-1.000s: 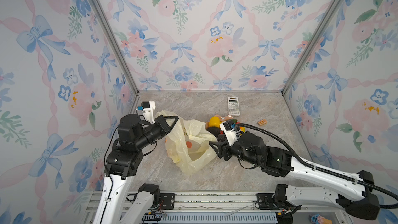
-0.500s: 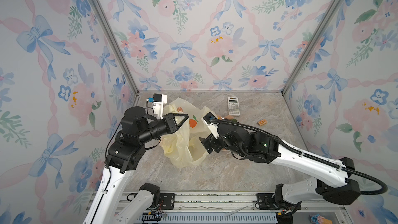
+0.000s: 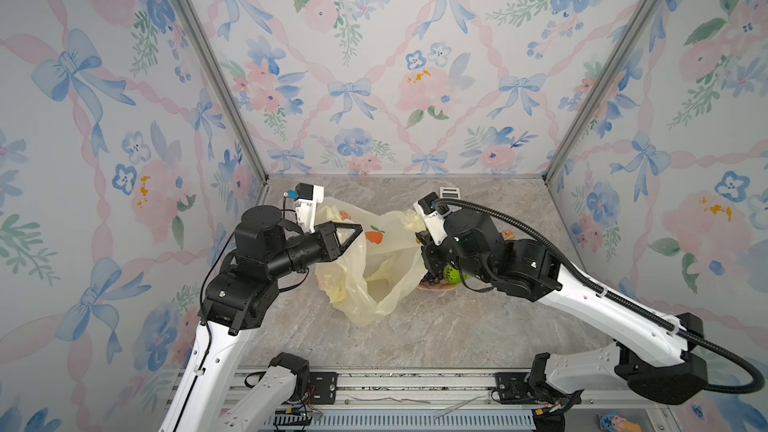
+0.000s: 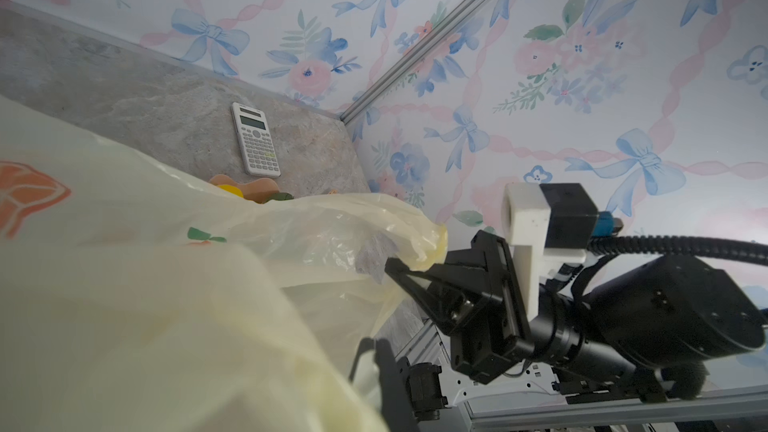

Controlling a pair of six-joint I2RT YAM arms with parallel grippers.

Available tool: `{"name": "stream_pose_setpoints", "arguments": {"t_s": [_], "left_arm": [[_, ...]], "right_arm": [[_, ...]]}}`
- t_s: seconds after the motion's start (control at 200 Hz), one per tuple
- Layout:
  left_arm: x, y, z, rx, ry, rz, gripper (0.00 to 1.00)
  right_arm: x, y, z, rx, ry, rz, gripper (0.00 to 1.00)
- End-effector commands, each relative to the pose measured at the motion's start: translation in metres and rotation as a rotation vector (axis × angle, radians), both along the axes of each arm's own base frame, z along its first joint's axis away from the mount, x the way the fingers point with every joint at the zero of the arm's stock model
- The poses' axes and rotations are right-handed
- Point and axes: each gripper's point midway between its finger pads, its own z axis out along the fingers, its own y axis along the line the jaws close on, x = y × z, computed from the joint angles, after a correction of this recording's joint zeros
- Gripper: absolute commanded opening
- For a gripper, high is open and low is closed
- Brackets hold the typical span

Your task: Place the fruits into the plastic bag

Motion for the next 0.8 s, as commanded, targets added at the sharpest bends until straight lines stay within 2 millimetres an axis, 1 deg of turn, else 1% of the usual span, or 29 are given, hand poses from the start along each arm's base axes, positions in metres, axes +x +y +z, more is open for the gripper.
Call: {"name": "stream_pose_setpoints", "arguments": {"t_s": [0.0, 0.08, 0.175, 0.27, 0.375, 0.42, 0.47, 0.525, 0.545, 0.555, 0.58, 0.59, 0.61, 0.615, 0.62, 0.63, 0.635, 0.67, 0.68, 0.69, 0.71, 0.72, 0.725, 0.75, 0.77, 0.775, 0.78, 0.785, 0.795], "left_arm": [[0.001, 0.014, -0.019, 0.144, 0.046, 0.054, 0.00], [0.006, 0.028, -0.039, 0.276, 0.102, 0.105, 0.00], [0.004, 0.048, -0.053, 0.401, 0.140, 0.167, 0.00], [-0.001, 0.064, -0.055, 0.492, 0.162, 0.205, 0.00], [0.002, 0.067, -0.040, 0.510, 0.146, 0.218, 0.00], [0.010, 0.064, -0.034, 0.505, 0.143, 0.219, 0.00], [0.025, 0.060, -0.026, 0.506, 0.140, 0.221, 0.00], [0.052, 0.057, -0.017, 0.526, 0.125, 0.239, 0.00], [0.065, 0.058, -0.012, 0.538, 0.119, 0.254, 0.00], [0.072, 0.058, -0.009, 0.543, 0.113, 0.263, 0.00], [0.091, 0.060, -0.002, 0.551, 0.104, 0.285, 0.00], [0.099, 0.060, 0.002, 0.553, 0.097, 0.294, 0.00], [0.114, 0.061, 0.012, 0.551, 0.079, 0.315, 0.00], [0.118, 0.061, 0.011, 0.556, 0.083, 0.320, 0.00], [0.121, 0.061, 0.016, 0.552, 0.072, 0.326, 0.00], [0.128, 0.060, 0.024, 0.547, 0.055, 0.335, 0.00], [0.129, 0.061, 0.030, 0.540, 0.040, 0.341, 0.00], [0.152, 0.054, 0.056, 0.496, -0.013, 0.359, 0.00], [0.157, 0.053, 0.065, 0.478, -0.034, 0.362, 0.00], [0.161, 0.050, 0.075, 0.455, -0.056, 0.366, 0.00], [0.168, 0.047, 0.096, 0.409, -0.106, 0.375, 0.00], [0.173, 0.044, 0.099, 0.396, -0.114, 0.374, 0.00], [0.172, 0.043, 0.109, 0.379, -0.139, 0.378, 0.00], [0.171, 0.040, 0.141, 0.305, -0.222, 0.388, 0.00], [0.169, 0.038, 0.163, 0.245, -0.282, 0.386, 0.00], [0.168, 0.038, 0.168, 0.230, -0.295, 0.386, 0.00], [0.167, 0.037, 0.173, 0.217, -0.308, 0.385, 0.00], [0.166, 0.037, 0.178, 0.202, -0.323, 0.384, 0.00], [0.163, 0.036, 0.188, 0.174, -0.351, 0.382, 0.00]], "right_arm": [[0.011, -0.012, 0.015, 0.225, 0.155, -0.021, 0.00], [0.027, -0.022, 0.015, 0.311, 0.251, -0.049, 0.00], [0.036, -0.025, 0.025, 0.363, 0.254, -0.047, 0.00], [0.037, -0.016, 0.032, 0.386, 0.244, -0.002, 0.00], [0.039, 0.003, 0.034, 0.420, 0.259, 0.067, 0.00], [0.045, 0.011, 0.036, 0.428, 0.264, 0.076, 0.00], [0.057, 0.021, 0.036, 0.434, 0.272, 0.079, 0.00], [0.078, 0.033, 0.040, 0.438, 0.262, 0.084, 0.00], [0.088, 0.037, 0.047, 0.448, 0.244, 0.089, 0.00], [0.094, 0.038, 0.047, 0.448, 0.239, 0.088, 0.00], [0.108, 0.041, 0.059, 0.459, 0.199, 0.085, 0.00], [0.112, 0.040, 0.068, 0.465, 0.173, 0.085, 0.00], [0.128, 0.044, 0.070, 0.451, 0.143, 0.076, 0.00], [0.130, 0.043, 0.071, 0.447, 0.134, 0.074, 0.00], [0.133, 0.044, 0.075, 0.447, 0.121, 0.073, 0.00], [0.141, 0.046, 0.072, 0.438, 0.116, 0.065, 0.00], [0.142, 0.046, 0.080, 0.444, 0.097, 0.069, 0.00], [0.157, 0.044, 0.106, 0.444, 0.012, 0.061, 0.00], [0.158, 0.042, 0.118, 0.450, -0.016, 0.061, 0.00], [0.162, 0.043, 0.119, 0.447, -0.024, 0.058, 0.00], [0.164, 0.042, 0.141, 0.470, -0.069, 0.066, 0.00], [0.165, 0.041, 0.147, 0.475, -0.080, 0.068, 0.00], [0.164, 0.040, 0.154, 0.485, -0.094, 0.072, 0.00], [0.160, 0.037, 0.183, 0.526, -0.151, 0.092, 0.00], [0.155, 0.034, 0.204, 0.555, -0.197, 0.107, 0.00], [0.155, 0.034, 0.206, 0.557, -0.201, 0.111, 0.00], [0.149, 0.032, 0.219, 0.576, -0.230, 0.122, 0.00], [0.149, 0.032, 0.219, 0.576, -0.230, 0.122, 0.00], [0.144, 0.029, 0.231, 0.591, -0.258, 0.132, 0.00]]}}
